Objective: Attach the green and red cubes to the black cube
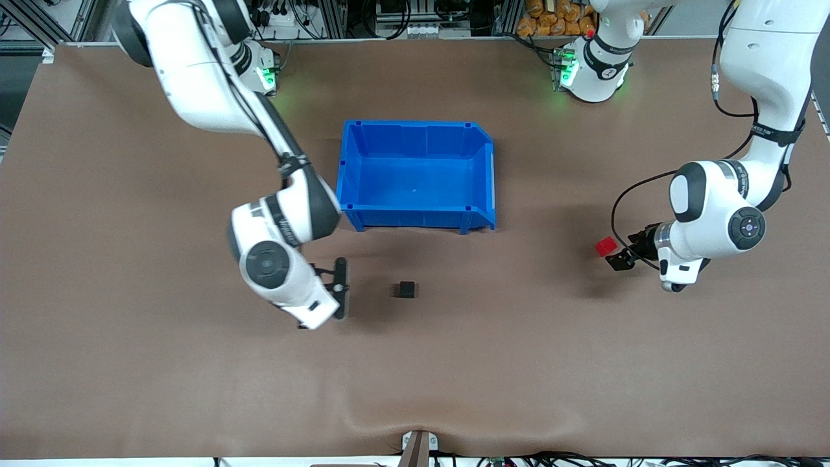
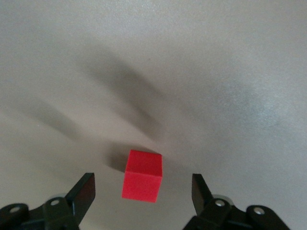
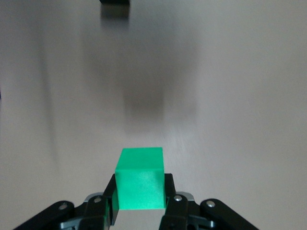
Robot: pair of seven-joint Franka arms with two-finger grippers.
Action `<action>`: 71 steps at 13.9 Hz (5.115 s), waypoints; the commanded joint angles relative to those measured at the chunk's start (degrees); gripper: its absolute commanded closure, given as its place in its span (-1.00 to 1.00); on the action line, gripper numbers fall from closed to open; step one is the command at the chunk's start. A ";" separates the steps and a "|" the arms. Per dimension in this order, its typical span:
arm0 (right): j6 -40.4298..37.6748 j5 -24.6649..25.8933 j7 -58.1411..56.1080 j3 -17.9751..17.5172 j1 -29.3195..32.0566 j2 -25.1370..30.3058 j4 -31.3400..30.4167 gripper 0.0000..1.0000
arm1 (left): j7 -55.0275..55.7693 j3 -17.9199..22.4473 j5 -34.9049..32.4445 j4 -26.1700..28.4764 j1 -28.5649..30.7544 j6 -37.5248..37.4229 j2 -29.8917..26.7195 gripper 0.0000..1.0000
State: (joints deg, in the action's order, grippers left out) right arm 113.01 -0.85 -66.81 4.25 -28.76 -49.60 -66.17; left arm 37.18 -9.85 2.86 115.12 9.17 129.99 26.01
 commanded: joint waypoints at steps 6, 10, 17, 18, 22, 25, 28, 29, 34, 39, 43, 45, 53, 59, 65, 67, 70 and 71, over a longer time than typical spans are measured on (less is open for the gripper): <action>0.01 0.94 10.64 0.76 -5.16 -5.15 4.12 1.00 | -0.44 0.01 -2.51 -0.07 -0.47 1.67 2.02 -0.43; 0.72 1.03 11.79 1.02 -7.53 -8.49 8.07 1.00 | -0.44 0.01 -2.51 -0.16 -0.55 1.76 2.20 -0.31; 3.88 1.03 12.75 0.67 -9.12 -11.74 10.19 1.00 | -0.44 0.01 -2.42 -0.34 -1.17 3.08 4.40 -0.04; 3.80 1.03 13.45 0.75 -9.47 -11.74 10.19 1.00 | -0.44 0.01 -2.42 -0.42 -1.17 3.08 4.40 0.11; 3.80 1.03 13.81 0.76 -10.09 -11.83 10.19 1.00 | 0.17 -0.08 -2.42 -0.69 -1.08 3.08 3.87 0.98; 3.80 1.03 13.90 0.76 -10.61 -11.92 10.19 1.00 | 0.62 -0.17 -2.42 -1.39 -1.17 2.82 3.17 1.00; 4.06 1.03 15.13 0.76 -11.05 -12.01 10.19 0.97 | 1.58 -0.61 -1.81 -3.40 -1.17 2.20 2.90 1.00; 4.58 1.03 15.39 0.84 -11.31 -12.18 10.19 0.94 | 3.15 -1.04 -1.80 -4.20 -1.17 2.20 2.90 1.00; 8.10 1.03 15.13 0.84 -11.14 -12.36 10.01 -0.99 | 9.39 -2.72 -1.80 -9.20 -2.75 -1.92 3.08 1.00; 7.41 1.20 15.04 0.84 -10.79 -11.49 9.57 -1.00 | 17.30 -2.81 -1.72 -13.69 -6.44 -3.42 4.39 1.00; 3.29 1.20 15.13 0.84 -10.61 -8.50 9.13 -1.00 | 25.73 -2.81 -1.45 -17.29 -9.33 -3.77 6.67 1.00; 0.82 1.12 15.39 1.02 -10.18 -6.83 9.13 -1.00 | 31.26 -2.81 -1.45 -19.83 -11.09 -3.95 8.78 1.00; -7.35 -3.70 15.22 0.58 4.66 1.86 9.04 -1.00 | 56.05 -2.72 1.10 -31.26 -21.90 -3.95 17.05 1.00; -16.66 -7.14 15.22 0.76 19.60 13.90 9.04 -1.00 | 68.27 -2.02 0.83 -36.27 -29.37 -3.60 21.53 1.00; -27.22 -7.32 18.27 1.02 30.07 22.43 8.87 -1.00 | 75.58 3.42 0.74 -39.53 -38.68 -2.37 24.70 1.00; -27.40 -6.27 23.19 1.28 30.43 28.47 3.19 -1.00 | 78.64 3.87 0.83 -41.54 -39.49 -2.37 25.75 1.00; -25.57 -6.18 31.54 1.81 30.08 39.02 -9.89 -1.00 | 83.75 4.40 0.83 -44.01 -41.33 -0.62 27.68 1.00; -24.43 -5.83 35.13 1.81 30.08 42.88 -14.38 -1.00 | 85.15 4.49 0.83 -44.02 -41.60 0.52 27.95 1.00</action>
State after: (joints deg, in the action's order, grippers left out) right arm 85.24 -7.56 -37.58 6.39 1.64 -17.45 -66.65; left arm 119.56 -6.71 3.02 74.11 -30.84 129.20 51.72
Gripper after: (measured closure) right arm 0.000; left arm 0.599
